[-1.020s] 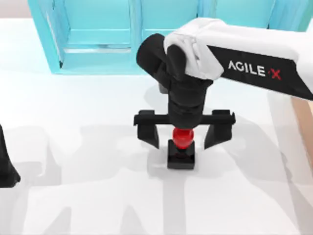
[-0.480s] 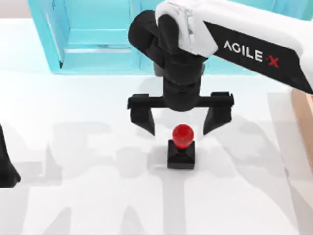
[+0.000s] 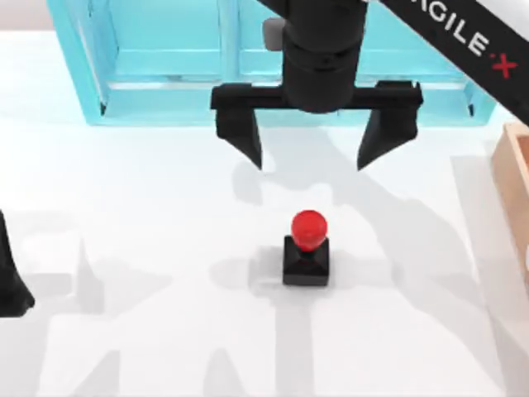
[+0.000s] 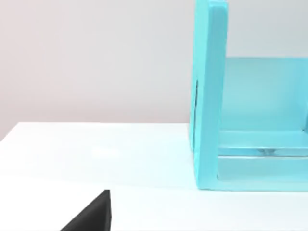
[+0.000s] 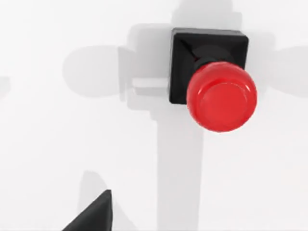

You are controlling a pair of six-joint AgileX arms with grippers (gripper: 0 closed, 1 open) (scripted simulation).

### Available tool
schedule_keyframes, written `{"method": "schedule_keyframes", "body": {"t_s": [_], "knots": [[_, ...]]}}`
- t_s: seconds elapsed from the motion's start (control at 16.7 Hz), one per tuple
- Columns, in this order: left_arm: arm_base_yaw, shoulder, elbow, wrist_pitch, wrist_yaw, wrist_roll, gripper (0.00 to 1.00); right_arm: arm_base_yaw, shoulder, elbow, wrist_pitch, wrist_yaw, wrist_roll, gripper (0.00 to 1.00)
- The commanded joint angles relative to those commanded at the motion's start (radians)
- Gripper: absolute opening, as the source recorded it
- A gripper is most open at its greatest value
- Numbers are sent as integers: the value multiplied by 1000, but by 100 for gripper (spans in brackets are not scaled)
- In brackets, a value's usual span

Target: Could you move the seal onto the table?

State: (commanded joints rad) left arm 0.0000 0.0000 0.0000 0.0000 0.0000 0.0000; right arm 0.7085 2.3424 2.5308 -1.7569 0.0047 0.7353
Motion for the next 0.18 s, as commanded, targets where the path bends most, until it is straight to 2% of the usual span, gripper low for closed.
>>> {"method": "schedule_keyframes", "body": {"t_s": [0.18], "knots": [[0,0,0,0,0,0,100,-3,2,49,-47,2,-1,100]]}}
